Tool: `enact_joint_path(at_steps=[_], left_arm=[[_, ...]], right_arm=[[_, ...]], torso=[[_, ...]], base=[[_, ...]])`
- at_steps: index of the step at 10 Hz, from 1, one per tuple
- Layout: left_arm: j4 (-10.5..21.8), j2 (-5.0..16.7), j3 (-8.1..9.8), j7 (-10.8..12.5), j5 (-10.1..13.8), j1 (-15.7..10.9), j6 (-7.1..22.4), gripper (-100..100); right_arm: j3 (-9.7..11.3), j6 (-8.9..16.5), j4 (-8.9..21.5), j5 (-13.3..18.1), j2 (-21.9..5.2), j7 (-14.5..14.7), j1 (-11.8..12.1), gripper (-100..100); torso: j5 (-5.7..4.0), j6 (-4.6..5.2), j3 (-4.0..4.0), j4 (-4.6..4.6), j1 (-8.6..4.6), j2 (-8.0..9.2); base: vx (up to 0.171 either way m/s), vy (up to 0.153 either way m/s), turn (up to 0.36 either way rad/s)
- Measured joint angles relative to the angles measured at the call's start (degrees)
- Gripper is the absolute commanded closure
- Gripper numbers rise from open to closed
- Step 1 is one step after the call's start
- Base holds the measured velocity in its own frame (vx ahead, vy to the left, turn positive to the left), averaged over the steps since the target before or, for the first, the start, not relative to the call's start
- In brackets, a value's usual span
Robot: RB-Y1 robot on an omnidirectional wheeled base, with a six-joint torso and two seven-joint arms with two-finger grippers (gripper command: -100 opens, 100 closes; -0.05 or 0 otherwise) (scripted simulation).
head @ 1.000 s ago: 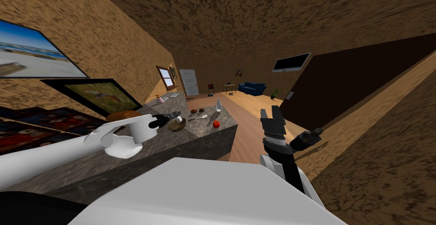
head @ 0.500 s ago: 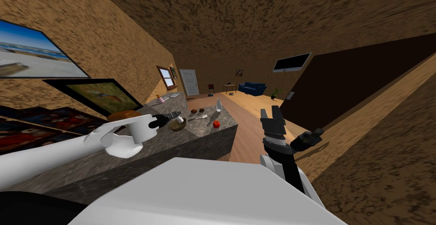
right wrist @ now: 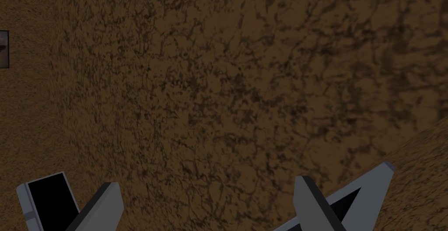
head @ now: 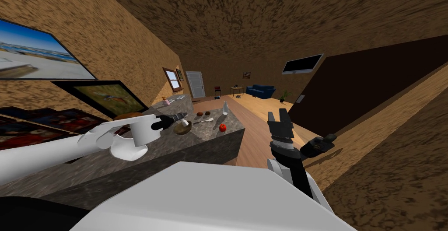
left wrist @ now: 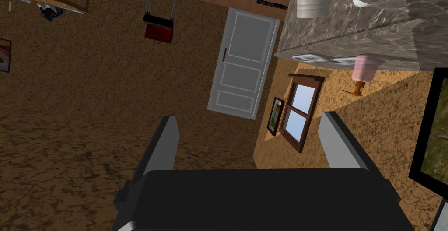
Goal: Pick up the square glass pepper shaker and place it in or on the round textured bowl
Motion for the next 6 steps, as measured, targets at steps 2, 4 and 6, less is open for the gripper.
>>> enact_joint_path(at_steps=[2,4,6], left_arm=[[-3.07,2.59,2.21,1.20,2.25,0.50,1.97,-100],[-3.78,2.61,1.02,1.52,2.23,-0.96,2.97,-100],[-3.82,2.59,0.89,1.50,2.22,-1.08,3.06,-100]], right_arm=[[0.00,0.00,0.00,0.00,0.00,0.00,0.00,0],[0.00,0.00,0.00,0.00,0.00,0.00,0.00,0],[0.00,0.00,0.00,0.00,0.00,0.00,0.00,0]], torso=[[0.02,0.00,0.02,0.01,0.06,0.04],[0.04,0.00,0.03,0.01,0.10,0.05],[0.04,0.01,0.03,0.01,0.11,0.05]], base=[[0.000,0.000,0.000],[0.003,-0.004,0.012],[-0.001,0.002,-0.005]])
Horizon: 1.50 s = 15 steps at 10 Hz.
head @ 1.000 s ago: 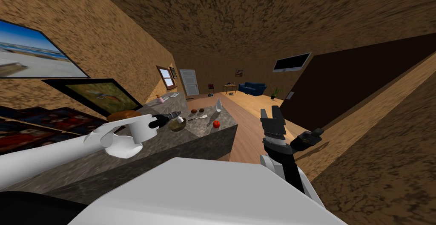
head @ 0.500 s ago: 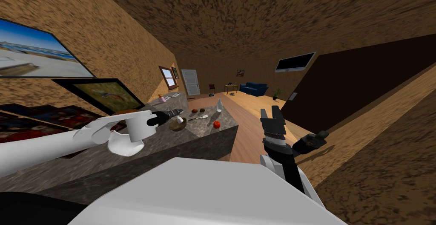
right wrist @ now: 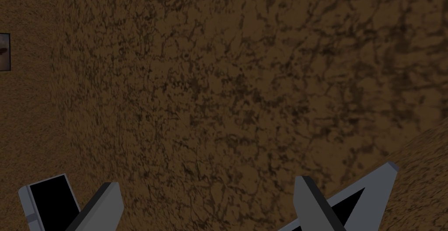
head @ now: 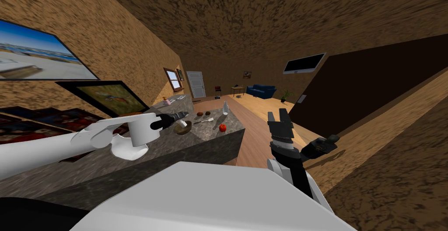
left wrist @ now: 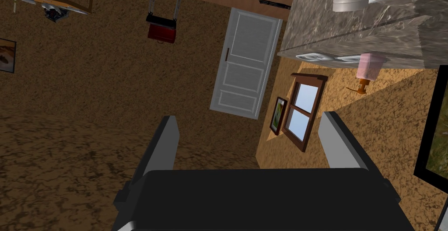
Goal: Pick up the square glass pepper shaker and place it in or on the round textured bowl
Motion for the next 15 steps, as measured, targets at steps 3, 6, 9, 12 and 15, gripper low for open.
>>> enact_joint_path(at_steps=[3,6,9,12,15], left_arm=[[0.00,0.00,0.01,0.00,0.00,0.00,-0.01,-100],[-1.00,1.37,0.97,0.48,1.61,-0.46,0.57,-100],[-4.70,4.89,3.38,2.49,5.66,-1.83,3.44,-100],[-6.66,6.62,4.10,3.67,7.55,-2.93,5.07,-100],[-6.81,6.65,4.55,3.62,7.67,-2.61,5.13,-100]], right_arm=[[0.00,0.00,0.00,0.00,0.00,0.00,0.00,0],[0.00,0.00,0.00,0.00,0.00,0.00,0.00,0],[0.00,0.00,0.00,0.00,0.00,0.00,0.00,0],[0.00,0.00,0.00,0.00,0.00,0.00,0.00,0],[0.00,0.00,0.00,0.00,0.00,0.00,0.00,0]], torso=[[0.00,-0.01,0.00,0.00,-0.01,-0.01],[-0.02,-0.01,0.00,0.00,-0.04,-0.01],[-0.02,-0.01,-0.01,0.00,-0.07,-0.02],[0.00,-0.01,0.00,0.00,-0.01,0.00],[0.01,0.00,0.00,0.00,0.00,0.00]], base=[[0.001,-0.002,0.005],[0.006,-0.007,0.021],[0.009,-0.012,0.034],[0.000,0.000,0.000],[0.003,-0.003,0.010]])
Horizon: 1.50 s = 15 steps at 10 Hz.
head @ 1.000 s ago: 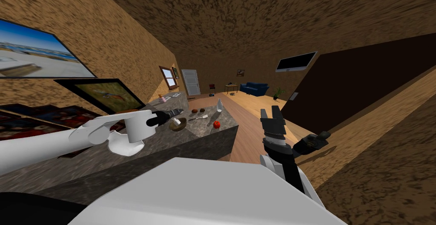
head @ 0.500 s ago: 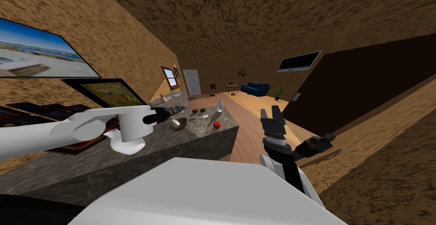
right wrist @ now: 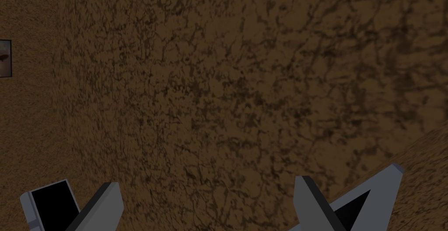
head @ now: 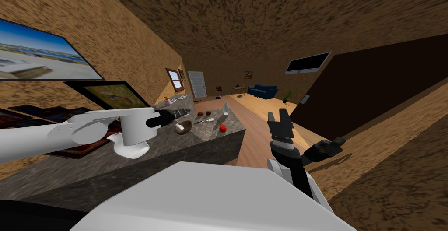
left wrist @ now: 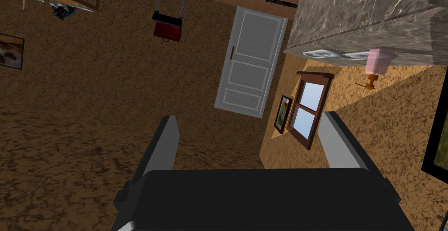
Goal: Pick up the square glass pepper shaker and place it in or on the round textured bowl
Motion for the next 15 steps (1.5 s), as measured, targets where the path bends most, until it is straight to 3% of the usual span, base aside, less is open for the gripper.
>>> enact_joint_path(at_steps=[5,7,9,11,14,15], left_arm=[[-0.29,0.67,0.09,0.32,0.82,-0.67,0.29,-100],[-0.91,2.53,2.24,0.92,3.80,-1.18,0.97,-100],[-1.76,5.58,2.79,2.55,7.09,-3.48,1.77,-100],[-3.15,5.15,7.00,1.53,10.19,-2.65,3.93,-100],[-3.91,10.09,6.88,4.76,13.42,-5.08,3.99,-100],[-4.37,10.13,7.97,4.72,14.93,-5.60,4.82,-100]], right_arm=[[0.00,0.00,0.00,0.00,0.00,0.00,0.00,0],[0.00,0.00,0.00,0.00,0.00,0.00,0.00,0],[0.00,0.00,0.00,0.00,0.00,0.00,0.00,0],[0.00,0.00,0.00,0.00,0.00,0.00,0.00,0],[0.00,0.00,0.00,0.00,0.00,0.00,0.00,0],[0.00,0.00,0.00,0.00,0.00,0.00,0.00,0]], torso=[[0.00,0.00,0.01,0.01,0.02,0.02],[-0.01,0.00,0.01,0.01,-0.01,0.01],[-0.01,0.00,0.01,0.01,-0.02,0.02],[0.00,0.00,0.02,0.01,0.01,0.03],[-0.01,-0.01,0.01,0.01,-0.02,0.01],[0.00,0.00,0.01,0.01,-0.01,0.02]], base=[[-0.002,0.003,-0.008],[0.000,0.000,0.000],[-0.002,0.002,-0.006],[-0.002,0.003,-0.007],[-0.002,0.002,-0.007],[0.000,0.000,0.000]])
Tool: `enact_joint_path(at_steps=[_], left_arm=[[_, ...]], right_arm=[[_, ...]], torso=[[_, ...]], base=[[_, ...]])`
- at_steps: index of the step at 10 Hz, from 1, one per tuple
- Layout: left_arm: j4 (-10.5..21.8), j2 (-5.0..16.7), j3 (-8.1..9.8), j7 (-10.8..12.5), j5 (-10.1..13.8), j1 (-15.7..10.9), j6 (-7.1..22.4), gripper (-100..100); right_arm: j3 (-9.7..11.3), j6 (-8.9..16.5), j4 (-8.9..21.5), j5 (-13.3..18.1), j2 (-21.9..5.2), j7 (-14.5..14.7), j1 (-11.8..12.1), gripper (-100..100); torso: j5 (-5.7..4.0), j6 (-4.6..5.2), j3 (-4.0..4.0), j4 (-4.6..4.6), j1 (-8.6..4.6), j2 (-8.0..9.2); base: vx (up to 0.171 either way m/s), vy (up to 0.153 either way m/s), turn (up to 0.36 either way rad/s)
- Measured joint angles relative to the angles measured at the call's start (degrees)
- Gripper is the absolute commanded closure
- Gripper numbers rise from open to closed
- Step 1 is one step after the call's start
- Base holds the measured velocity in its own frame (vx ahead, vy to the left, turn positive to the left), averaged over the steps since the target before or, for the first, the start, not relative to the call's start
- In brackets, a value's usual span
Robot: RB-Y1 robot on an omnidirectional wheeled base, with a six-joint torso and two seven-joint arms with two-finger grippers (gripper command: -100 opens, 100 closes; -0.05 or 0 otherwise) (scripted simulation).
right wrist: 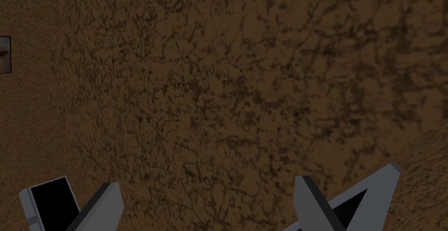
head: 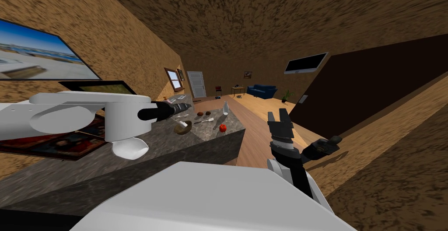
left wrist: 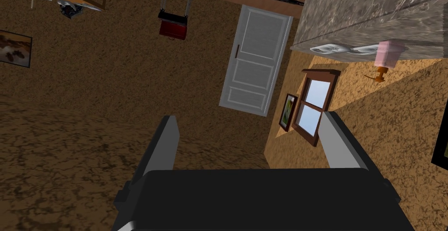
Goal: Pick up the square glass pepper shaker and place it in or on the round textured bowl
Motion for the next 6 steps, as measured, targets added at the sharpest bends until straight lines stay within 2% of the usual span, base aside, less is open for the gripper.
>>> enact_joint_path(at_steps=[1,6], left_arm=[[-0.06,-0.03,0.15,-0.13,0.18,-0.05,0.27,0],[-0.05,-0.03,0.14,-0.12,0.16,-0.05,0.25,0]], right_arm=[[0.00,0.00,0.00,0.00,0.00,0.00,0.00,0],[0.00,0.00,0.00,0.00,0.00,0.00,0.00,0]], torso=[[0.01,0.00,0.00,0.00,0.01,0.00],[0.01,0.00,-0.01,-0.01,0.01,-0.01]], base=[[0.000,0.000,0.000],[0.000,0.000,0.000]])
